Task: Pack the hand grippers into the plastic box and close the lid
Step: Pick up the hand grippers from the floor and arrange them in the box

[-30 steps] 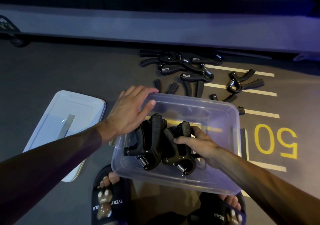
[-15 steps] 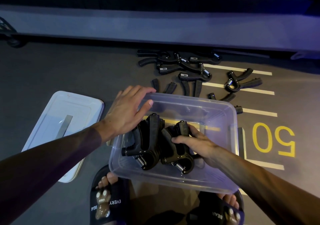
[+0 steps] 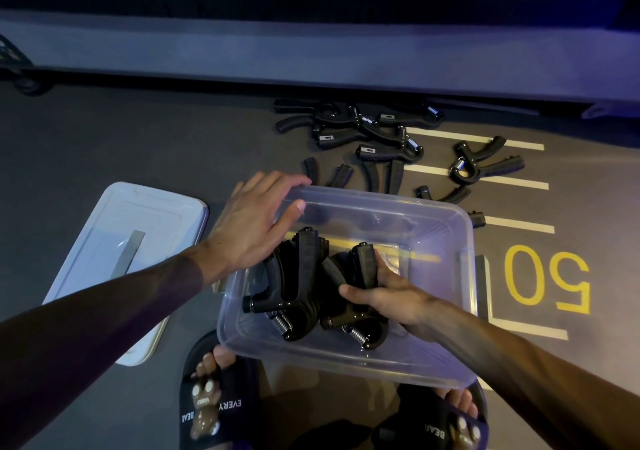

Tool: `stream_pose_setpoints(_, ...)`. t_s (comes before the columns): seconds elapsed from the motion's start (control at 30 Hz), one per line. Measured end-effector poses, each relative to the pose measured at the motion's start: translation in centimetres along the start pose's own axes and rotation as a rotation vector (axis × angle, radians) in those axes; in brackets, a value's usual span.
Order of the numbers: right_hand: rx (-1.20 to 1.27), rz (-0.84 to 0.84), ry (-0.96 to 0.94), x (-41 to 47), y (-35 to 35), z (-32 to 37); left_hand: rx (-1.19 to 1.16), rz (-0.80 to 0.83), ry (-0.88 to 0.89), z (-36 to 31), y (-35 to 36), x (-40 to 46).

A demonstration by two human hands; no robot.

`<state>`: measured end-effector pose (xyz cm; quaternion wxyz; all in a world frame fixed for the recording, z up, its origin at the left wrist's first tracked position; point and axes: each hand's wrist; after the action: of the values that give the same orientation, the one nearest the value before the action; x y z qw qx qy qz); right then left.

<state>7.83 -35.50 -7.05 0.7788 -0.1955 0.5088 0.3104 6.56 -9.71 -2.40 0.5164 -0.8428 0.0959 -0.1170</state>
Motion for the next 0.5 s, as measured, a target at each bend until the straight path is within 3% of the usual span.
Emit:
stream_pose_setpoints(0.3,-0.030,-0.027,-0.084,0.27,0.22,-0.72,0.006,0.003,0.004,-0.10,-0.02,0.00)
stream_pose_setpoints(0.5,-0.059,-0.037,-0.042,-0.29,0.28,-0.47,-0.001,0.010,-0.003,-0.05,-0.06,-0.02)
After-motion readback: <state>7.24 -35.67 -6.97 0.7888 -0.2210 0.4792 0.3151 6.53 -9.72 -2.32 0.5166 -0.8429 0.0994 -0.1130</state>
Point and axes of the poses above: each hand's wrist, its own x-axis towards the middle knuckle, its own y-axis out of the palm, z = x × y, and after that the axes turned 15 degrees about y, right-handed
